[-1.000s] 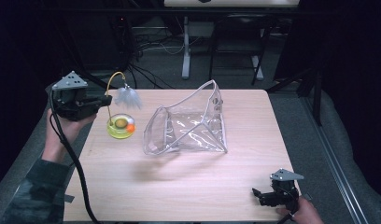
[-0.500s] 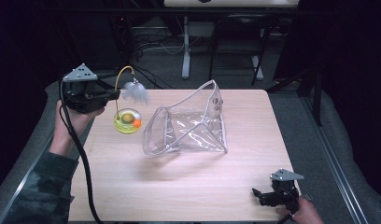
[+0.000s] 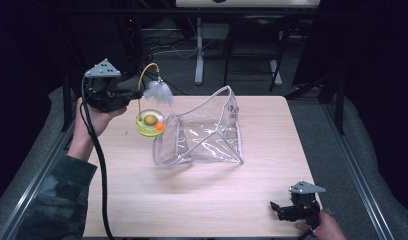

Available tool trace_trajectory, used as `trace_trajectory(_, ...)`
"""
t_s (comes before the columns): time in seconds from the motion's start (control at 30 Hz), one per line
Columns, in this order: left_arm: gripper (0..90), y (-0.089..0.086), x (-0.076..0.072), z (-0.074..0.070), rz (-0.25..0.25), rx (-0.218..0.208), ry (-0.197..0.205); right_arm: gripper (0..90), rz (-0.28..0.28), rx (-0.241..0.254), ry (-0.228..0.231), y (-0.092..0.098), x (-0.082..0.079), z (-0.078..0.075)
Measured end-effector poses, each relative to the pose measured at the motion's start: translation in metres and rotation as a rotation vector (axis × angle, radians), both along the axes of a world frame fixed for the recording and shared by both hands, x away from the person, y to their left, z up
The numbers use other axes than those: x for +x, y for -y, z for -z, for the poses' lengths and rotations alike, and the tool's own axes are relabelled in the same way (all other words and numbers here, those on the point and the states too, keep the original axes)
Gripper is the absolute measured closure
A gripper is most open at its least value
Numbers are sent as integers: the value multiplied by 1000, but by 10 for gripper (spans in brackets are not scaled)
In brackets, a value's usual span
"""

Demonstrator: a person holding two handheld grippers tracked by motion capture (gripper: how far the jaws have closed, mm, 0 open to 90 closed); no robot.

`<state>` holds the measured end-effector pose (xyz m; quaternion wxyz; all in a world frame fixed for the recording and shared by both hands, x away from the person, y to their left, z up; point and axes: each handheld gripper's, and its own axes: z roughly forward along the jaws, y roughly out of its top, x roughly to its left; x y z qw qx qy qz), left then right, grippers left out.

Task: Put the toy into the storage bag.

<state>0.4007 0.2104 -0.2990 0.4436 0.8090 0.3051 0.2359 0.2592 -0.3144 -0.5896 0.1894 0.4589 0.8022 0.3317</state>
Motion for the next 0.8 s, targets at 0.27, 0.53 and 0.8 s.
trace_trajectory(0.27, 882, 21, 7, 2, 35, 12, -4, 0, 1, -1, 1, 0, 0, 0)
trace_trajectory(0.53, 882, 37, 13, 6, 65, 17, -19, 0, 1, -1, 1, 0, 0, 0)
trace_trajectory(0.8, 882, 51, 21, 16, 90, 26, -51, 0, 1, -1, 0, 0, 0, 0)
